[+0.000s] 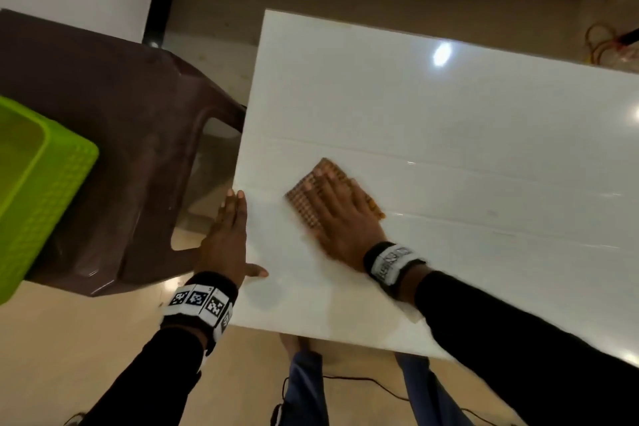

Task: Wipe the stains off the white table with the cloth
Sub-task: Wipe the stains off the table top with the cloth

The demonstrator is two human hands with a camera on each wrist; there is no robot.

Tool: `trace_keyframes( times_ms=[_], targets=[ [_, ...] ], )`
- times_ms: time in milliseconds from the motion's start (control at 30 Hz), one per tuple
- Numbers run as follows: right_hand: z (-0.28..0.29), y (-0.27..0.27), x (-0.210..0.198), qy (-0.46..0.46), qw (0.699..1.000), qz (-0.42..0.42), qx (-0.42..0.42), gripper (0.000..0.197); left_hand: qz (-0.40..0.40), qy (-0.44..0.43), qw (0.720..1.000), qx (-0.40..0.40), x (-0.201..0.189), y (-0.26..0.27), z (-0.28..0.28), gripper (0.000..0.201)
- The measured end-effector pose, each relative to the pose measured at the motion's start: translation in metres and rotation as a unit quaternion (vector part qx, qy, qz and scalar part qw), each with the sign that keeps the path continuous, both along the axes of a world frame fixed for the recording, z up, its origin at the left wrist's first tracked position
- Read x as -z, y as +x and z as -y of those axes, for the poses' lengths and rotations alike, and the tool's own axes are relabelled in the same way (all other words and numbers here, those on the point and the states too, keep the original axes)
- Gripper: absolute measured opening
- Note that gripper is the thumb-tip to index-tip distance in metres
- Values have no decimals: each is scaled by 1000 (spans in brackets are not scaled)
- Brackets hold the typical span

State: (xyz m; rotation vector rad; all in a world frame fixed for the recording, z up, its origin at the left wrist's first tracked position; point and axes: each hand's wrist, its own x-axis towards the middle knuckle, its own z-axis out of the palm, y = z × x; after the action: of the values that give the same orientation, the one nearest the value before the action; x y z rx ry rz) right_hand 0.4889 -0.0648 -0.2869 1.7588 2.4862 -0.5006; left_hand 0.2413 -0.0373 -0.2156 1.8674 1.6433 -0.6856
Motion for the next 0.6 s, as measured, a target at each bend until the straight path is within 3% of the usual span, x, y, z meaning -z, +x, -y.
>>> trace_keyframes(
  times_ms=[100,167,233,300,367,467,533,600],
  targets=[
    [7,99,0,-14,985,25,170,79,-10,-1,1000,7,-6,6,-2,160],
    [19,143,-5,-23,950,31,308,82,-16,-3,1000,8,-9,7,-4,161],
    [23,139,-4,-32,909,31,414,83,-15,-15,1000,-1,-10,4,-4,160],
    [13,93,-1,-31,877,41,478,85,-1,-25,1000,-11,-13,2,-6,153],
    [2,29,2,-29,892,27,451,85,24,-18,999,-43,-16,-1,-11,134],
    [5,-80,3,-16,957,-18,290,79,49,1,994,-99,-20,-7,-19,120],
    [18,-139,-4,-35,982,-30,185,77,62,9,993,-103,-20,-5,-23,116],
    [27,-162,-9,-42,993,-4,109,79,59,28,994,-85,-20,4,-21,108]
  ],
)
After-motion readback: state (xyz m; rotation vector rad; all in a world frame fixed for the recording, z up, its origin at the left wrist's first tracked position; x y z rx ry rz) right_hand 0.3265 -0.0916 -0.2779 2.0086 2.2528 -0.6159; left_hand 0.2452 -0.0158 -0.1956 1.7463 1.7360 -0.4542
